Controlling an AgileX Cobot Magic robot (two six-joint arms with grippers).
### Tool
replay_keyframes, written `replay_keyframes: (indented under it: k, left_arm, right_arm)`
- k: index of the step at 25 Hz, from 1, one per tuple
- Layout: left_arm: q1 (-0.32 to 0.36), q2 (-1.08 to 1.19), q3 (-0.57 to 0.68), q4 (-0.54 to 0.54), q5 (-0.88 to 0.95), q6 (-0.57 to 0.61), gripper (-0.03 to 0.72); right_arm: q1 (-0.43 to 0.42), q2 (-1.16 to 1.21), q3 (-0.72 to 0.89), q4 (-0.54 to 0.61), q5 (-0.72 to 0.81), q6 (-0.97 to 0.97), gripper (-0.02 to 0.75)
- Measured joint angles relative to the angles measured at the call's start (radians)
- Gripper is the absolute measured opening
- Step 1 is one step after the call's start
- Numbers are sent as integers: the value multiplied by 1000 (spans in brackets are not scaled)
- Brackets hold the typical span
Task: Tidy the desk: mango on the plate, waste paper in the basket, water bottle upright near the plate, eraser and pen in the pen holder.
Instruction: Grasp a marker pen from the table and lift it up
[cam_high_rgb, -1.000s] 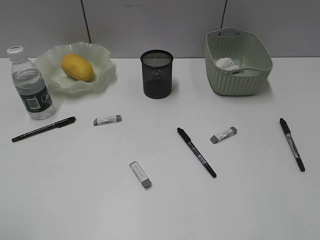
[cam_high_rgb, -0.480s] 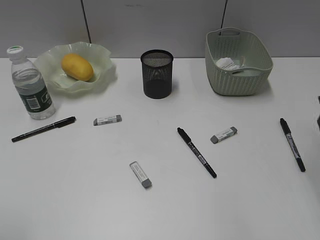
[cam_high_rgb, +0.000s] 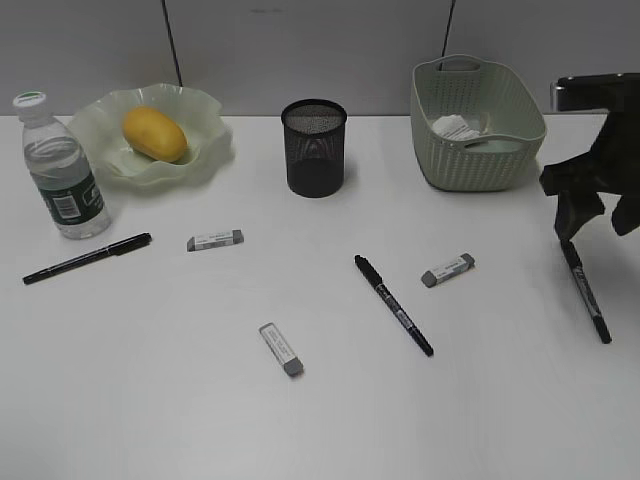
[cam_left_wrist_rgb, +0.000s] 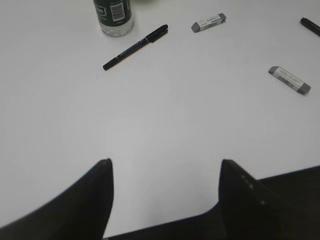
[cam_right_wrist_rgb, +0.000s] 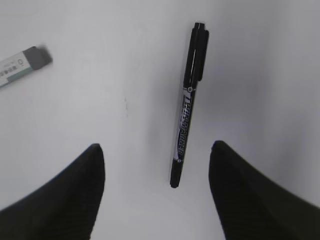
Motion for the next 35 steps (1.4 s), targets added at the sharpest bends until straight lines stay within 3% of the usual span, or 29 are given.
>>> replay_keyframes:
  k: [8, 14, 32, 35]
  left_arm:
    - [0, 0, 0, 0, 0, 0, 498]
    - [0, 0, 0, 0, 0, 0, 498]
    - [0, 0, 0, 0, 0, 0, 498]
    - [0, 0, 0, 0, 0, 0, 498]
  right_arm:
    - [-86, 137, -42, 12, -30, -43, 517]
    - [-95, 220, -104, 40, -55, -62, 505]
    - [-95, 340, -172, 40, -87, -63, 329]
    - [-95, 342, -175, 45, -87, -63, 269]
